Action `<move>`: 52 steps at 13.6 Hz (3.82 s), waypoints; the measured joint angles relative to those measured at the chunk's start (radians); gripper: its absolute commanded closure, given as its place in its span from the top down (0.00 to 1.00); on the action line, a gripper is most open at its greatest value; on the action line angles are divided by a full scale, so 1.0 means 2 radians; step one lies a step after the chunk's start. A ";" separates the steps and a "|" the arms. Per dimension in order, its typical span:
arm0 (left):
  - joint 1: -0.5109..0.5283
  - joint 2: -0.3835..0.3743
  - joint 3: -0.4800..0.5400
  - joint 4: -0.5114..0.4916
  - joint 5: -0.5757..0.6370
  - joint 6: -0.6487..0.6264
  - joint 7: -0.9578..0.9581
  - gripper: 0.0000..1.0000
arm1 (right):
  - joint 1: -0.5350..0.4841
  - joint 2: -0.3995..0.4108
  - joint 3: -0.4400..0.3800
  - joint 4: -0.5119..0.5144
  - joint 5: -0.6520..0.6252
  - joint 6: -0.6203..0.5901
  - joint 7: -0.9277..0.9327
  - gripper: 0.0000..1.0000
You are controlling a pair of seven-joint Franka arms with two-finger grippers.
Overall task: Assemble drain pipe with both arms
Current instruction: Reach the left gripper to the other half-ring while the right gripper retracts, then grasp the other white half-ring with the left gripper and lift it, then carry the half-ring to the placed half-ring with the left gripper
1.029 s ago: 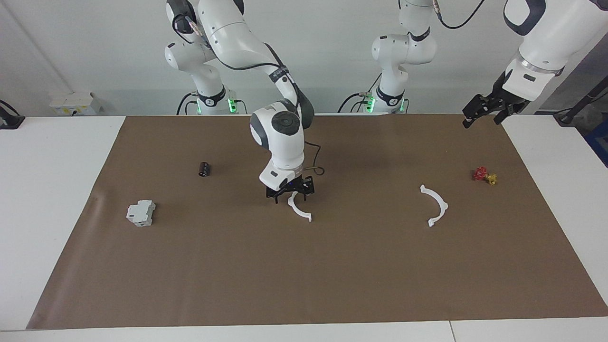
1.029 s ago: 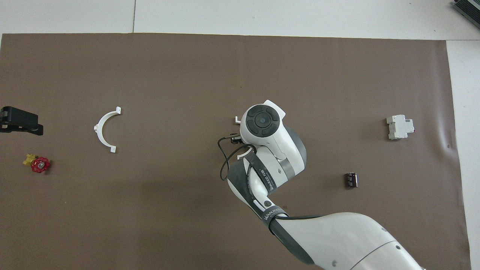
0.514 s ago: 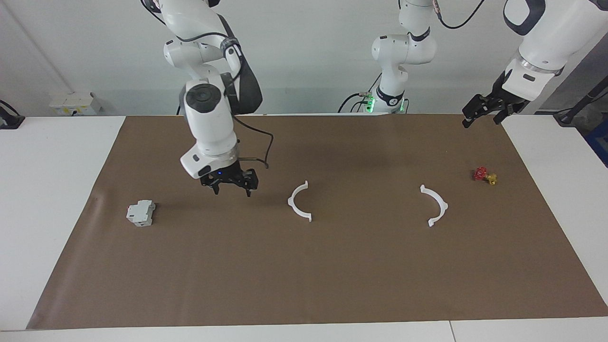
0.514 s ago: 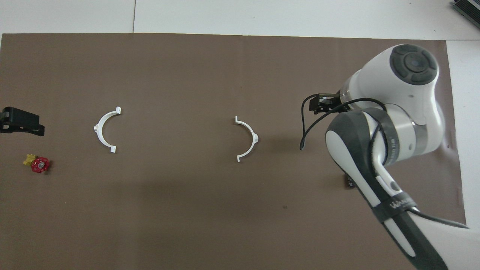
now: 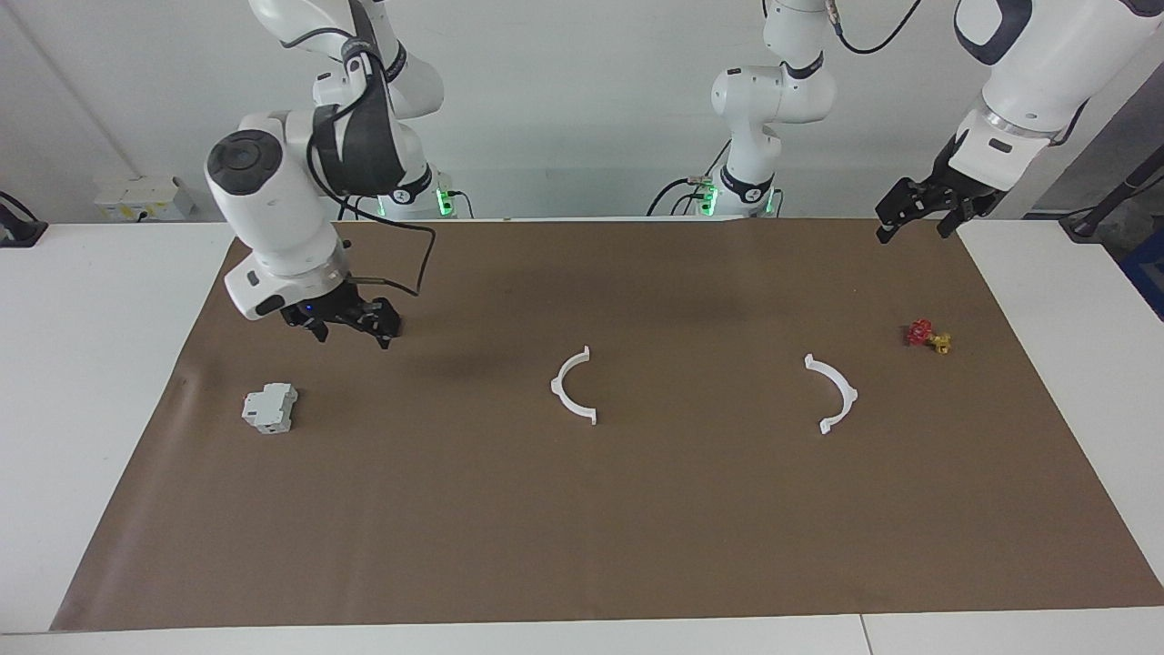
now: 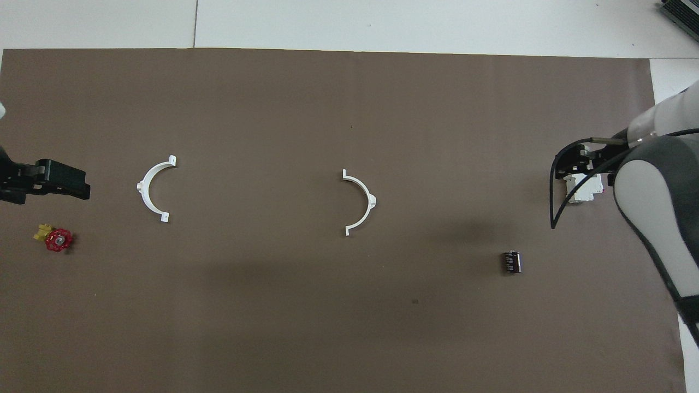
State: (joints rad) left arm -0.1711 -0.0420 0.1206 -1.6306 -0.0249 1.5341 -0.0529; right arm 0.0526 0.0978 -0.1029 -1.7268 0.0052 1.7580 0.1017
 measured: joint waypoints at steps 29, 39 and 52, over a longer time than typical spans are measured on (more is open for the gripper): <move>0.017 0.088 0.003 -0.311 0.000 0.501 -0.086 1.00 | -0.015 -0.052 0.014 0.067 -0.020 -0.137 -0.035 1.00; 0.017 0.088 0.003 -0.327 0.000 0.514 -0.087 0.88 | -0.015 -0.052 0.014 0.067 -0.020 -0.137 -0.035 1.00; 0.015 0.084 0.001 -0.368 0.000 0.593 -0.081 0.00 | -0.015 -0.052 0.014 0.067 -0.020 -0.137 -0.035 1.00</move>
State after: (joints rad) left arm -0.1402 0.1255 0.1225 -2.3669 -0.0247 2.7207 -0.2142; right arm 0.0221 -0.0055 -0.0748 -1.5918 -0.0340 1.4850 0.0311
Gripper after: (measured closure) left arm 0.841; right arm 0.000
